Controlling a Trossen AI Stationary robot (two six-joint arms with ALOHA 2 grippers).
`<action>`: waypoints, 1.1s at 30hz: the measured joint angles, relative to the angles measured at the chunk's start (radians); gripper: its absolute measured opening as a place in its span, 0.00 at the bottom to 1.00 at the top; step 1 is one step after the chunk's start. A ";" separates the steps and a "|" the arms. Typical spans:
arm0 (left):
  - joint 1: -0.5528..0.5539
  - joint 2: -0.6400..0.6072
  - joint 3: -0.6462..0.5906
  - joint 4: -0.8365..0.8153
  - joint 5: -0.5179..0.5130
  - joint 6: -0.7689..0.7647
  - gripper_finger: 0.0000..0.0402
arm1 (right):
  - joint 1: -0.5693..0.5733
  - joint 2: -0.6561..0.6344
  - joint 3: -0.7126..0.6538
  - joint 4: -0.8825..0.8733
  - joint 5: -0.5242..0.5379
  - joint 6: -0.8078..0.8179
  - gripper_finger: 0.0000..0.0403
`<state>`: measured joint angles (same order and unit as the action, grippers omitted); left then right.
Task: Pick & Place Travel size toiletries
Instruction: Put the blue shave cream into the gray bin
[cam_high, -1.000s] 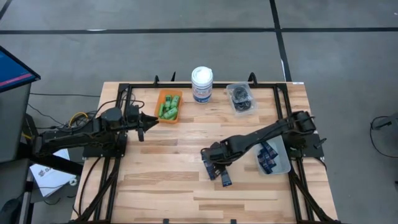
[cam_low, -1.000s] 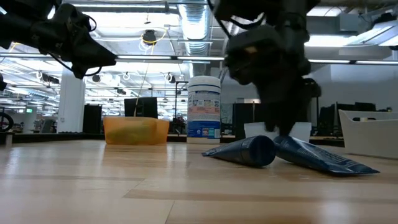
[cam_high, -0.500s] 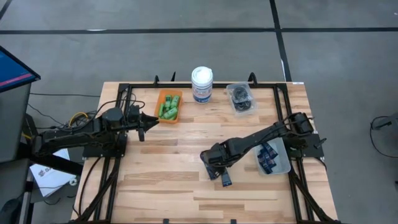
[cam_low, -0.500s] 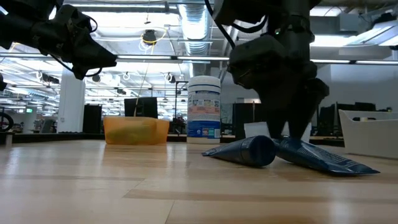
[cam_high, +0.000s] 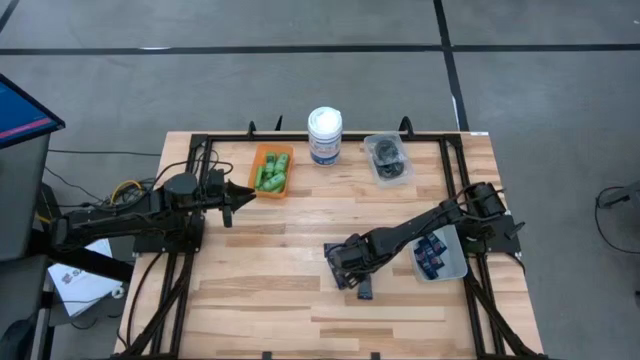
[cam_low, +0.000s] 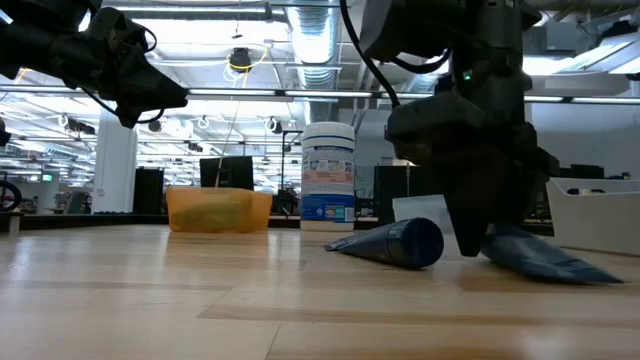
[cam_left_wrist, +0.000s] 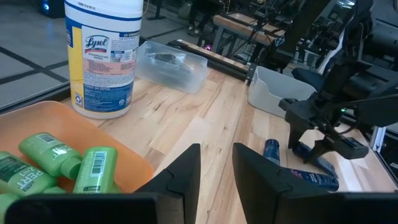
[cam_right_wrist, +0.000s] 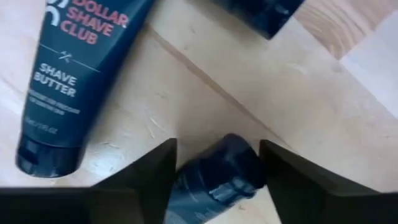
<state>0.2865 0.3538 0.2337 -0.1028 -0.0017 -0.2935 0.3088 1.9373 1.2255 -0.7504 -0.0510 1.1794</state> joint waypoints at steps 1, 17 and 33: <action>0.000 0.000 0.000 0.000 0.000 0.000 0.22 | 0.000 0.000 0.000 -0.001 0.001 0.000 0.52; 0.000 0.000 0.000 0.000 0.000 0.000 0.22 | -0.001 -0.017 0.015 -0.013 -0.001 -0.056 0.35; 0.000 0.000 0.000 0.000 -0.001 0.000 0.22 | -0.038 -0.367 0.021 -0.483 0.204 -0.049 0.34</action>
<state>0.2865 0.3537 0.2333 -0.1032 -0.0025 -0.2935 0.2710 1.5703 1.2465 -1.2333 0.1528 1.1303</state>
